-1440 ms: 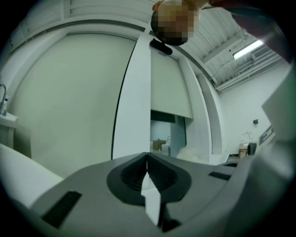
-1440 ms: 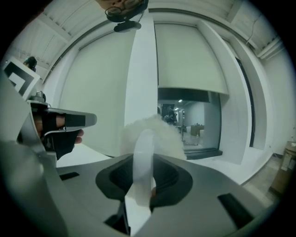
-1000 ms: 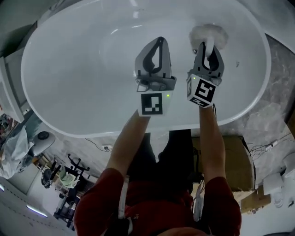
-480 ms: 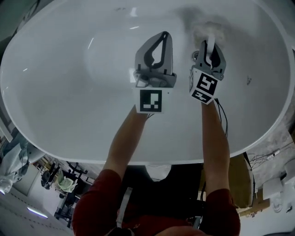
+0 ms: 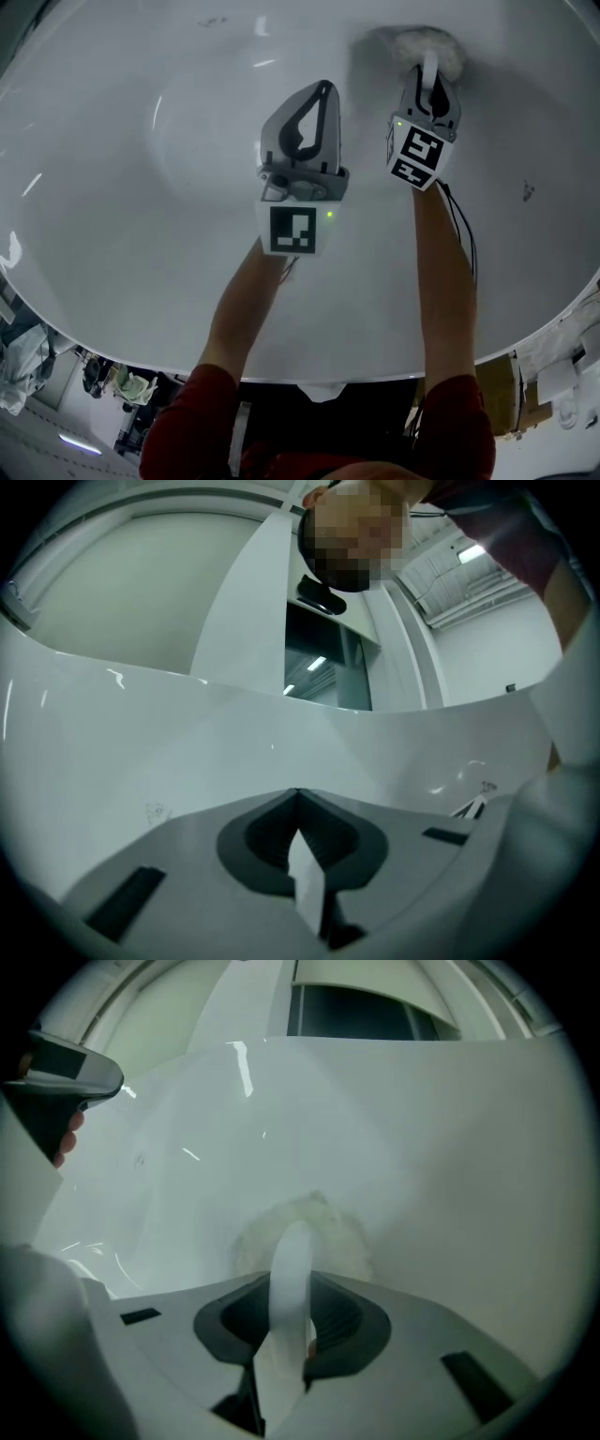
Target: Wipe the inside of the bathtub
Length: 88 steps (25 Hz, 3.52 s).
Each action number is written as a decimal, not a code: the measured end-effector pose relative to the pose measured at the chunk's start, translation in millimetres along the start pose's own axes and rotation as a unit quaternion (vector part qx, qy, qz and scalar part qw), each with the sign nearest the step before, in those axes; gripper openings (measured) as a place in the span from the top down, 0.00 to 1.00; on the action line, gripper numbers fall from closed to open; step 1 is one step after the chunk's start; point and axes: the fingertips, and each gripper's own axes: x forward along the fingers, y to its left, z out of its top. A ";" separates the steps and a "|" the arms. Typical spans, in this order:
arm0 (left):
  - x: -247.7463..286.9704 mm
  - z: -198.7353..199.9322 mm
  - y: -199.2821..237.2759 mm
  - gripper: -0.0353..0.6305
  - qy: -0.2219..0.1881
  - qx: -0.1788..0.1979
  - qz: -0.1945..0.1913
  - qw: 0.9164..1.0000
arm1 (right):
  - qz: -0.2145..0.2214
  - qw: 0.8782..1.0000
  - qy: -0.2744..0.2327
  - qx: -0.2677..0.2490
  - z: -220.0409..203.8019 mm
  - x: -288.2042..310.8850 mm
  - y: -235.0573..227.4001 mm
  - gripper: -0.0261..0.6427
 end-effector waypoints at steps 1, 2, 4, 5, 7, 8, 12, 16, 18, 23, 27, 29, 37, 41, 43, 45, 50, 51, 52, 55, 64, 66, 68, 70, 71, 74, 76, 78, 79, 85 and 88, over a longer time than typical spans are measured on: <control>1.0 -2.2 2.8 0.92 -0.004 -0.002 0.003 1.000 | -0.003 1.000 -0.005 0.003 -1.1 4.6 1.3 0.81; 1.9 -4.8 5.4 0.92 -0.007 -0.003 0.006 1.000 | -0.006 1.000 -0.010 0.006 -2.2 7.5 3.5 0.81; 2.5 -10.3 9.9 0.92 -0.009 -0.006 0.009 1.000 | -0.011 1.000 -0.019 0.009 -5.6 9.8 9.1 0.81; 2.3 -12.9 12.2 0.92 -0.009 -0.008 0.011 1.000 | -0.013 1.000 -0.021 0.010 -7.1 11.0 11.5 0.81; 1.5 -17.5 17.0 0.92 -0.009 -0.012 0.014 1.000 | -0.017 0.999 -0.023 0.018 -8.3 14.6 13.8 0.81; 0.2 -20.1 19.5 0.92 -0.008 -0.014 0.015 1.000 | -0.021 0.999 -0.022 0.026 -8.8 15.9 13.8 0.81; -5.8 -24.6 28.6 0.92 -0.004 -0.025 0.028 0.999 | -0.042 0.998 -0.010 0.052 -10.3 18.4 7.7 0.81; -17.6 -31.8 44.8 0.92 0.001 -0.029 0.031 0.999 | -0.055 0.996 0.000 0.068 -12.3 21.8 13.5 0.81; -19.6 -35.2 47.8 0.92 0.002 -0.032 0.036 0.999 | -0.059 0.995 0.006 0.076 -15.5 24.8 11.6 0.81; -41.7 -38.6 84.6 0.92 0.006 -0.039 0.050 0.998 | -0.068 0.993 0.018 0.100 -14.0 27.2 41.2 0.81; -61.4 -43.6 118.5 0.92 0.013 -0.044 0.060 0.997 | -0.059 0.991 0.030 0.119 -13.8 29.6 81.6 0.81; -60.1 -42.2 119.5 0.92 0.013 -0.047 0.064 0.997 | -0.055 0.990 0.033 0.122 -13.9 31.5 85.5 0.81; -93.9 -33.9 189.2 0.92 0.017 -0.045 0.092 0.995 | -0.020 0.993 0.037 0.114 5.6 32.5 179.4 0.81; -80.9 -37.4 165.1 0.92 0.025 -0.040 0.079 0.996 | -0.019 0.993 0.032 0.108 -0.7 25.8 157.0 0.81; -45.3 -36.0 102.5 0.92 0.020 -0.031 0.028 0.999 | -0.072 0.988 0.021 0.136 -14.7 13.6 79.2 0.81; -16.1 -27.5 35.7 0.92 0.017 -0.030 -0.001 0.999 | -0.112 0.981 0.015 0.158 -22.2 2.2 -2.3 0.81; -5.4 -17.1 20.0 0.92 0.018 -0.029 0.008 0.999 | -0.113 0.982 0.013 0.153 -7.1 11.2 -30.9 0.81; -4.9 -21.2 26.0 0.92 0.018 -0.031 0.013 0.999 | -0.110 0.982 0.012 0.151 -7.7 17.1 -25.1 0.81; -4.6 -25.3 29.2 0.92 0.018 -0.032 0.018 0.999 | -0.105 0.983 0.013 0.149 -9.3 21.9 -20.4 0.81; -3.7 -25.9 29.0 0.92 0.016 -0.037 0.028 0.999 | -0.081 0.987 0.011 0.136 -4.8 30.2 -8.6 0.81; -9.1 -23.8 36.7 0.92 0.027 -0.059 0.062 0.996 | 0.011 0.996 0.022 0.087 20.3 47.9 39.7 0.81; -10.5 -25.8 39.6 0.92 0.025 -0.056 0.067 0.996 | 0.034 0.997 0.031 0.067 16.4 47.4 51.8 0.81; -8.3 -28.1 39.3 0.92 0.022 -0.056 0.074 0.995 | 0.040 0.997 0.043 0.051 7.6 49.7 51.2 0.81; -5.0 -26.8 35.6 0.92 0.019 -0.055 0.075 0.995 | 0.040 0.997 0.053 0.041 -0.6 51.1 42.2 0.81; -4.5 -23.7 33.0 0.92 0.019 -0.055 0.074 0.996 | 0.041 0.997 0.058 0.040 -2.0 49.3 37.7 0.81; -7.1 -2.0 25.7 0.92 0.019 -0.050 0.067 0.996 | 0.047 0.996 0.061 0.052 11.9 31.1 27.2 0.81; -9.6 20.2 21.4 0.92 0.011 -0.040 0.060 0.997 | 0.041 0.996 0.046 0.071 33.0 9.9 19.9 0.81; -9.9 41.2 10.4 0.92 0.000 -0.027 0.049 0.998 | 0.025 0.995 0.030 0.096 52.1 -17.9 3.1 0.81; -7.6 50.7 1.6 0.92 -0.005 -0.020 0.040 0.999 | 0.014 0.994 0.022 0.108 61.1 -32.1 -10.3 0.81; 20.1 111.6 -87.1 0.92 -0.017 -0.012 -0.020 1.000 | -0.041 0.987 -0.025 0.155 110.3 -117.3 -109.1 0.81; 32.5 132.2 -152.5 0.92 -0.022 0.000 -0.048 0.999 | -0.068 0.983 -0.047 0.166 121.1 -167.1 -173.7 0.81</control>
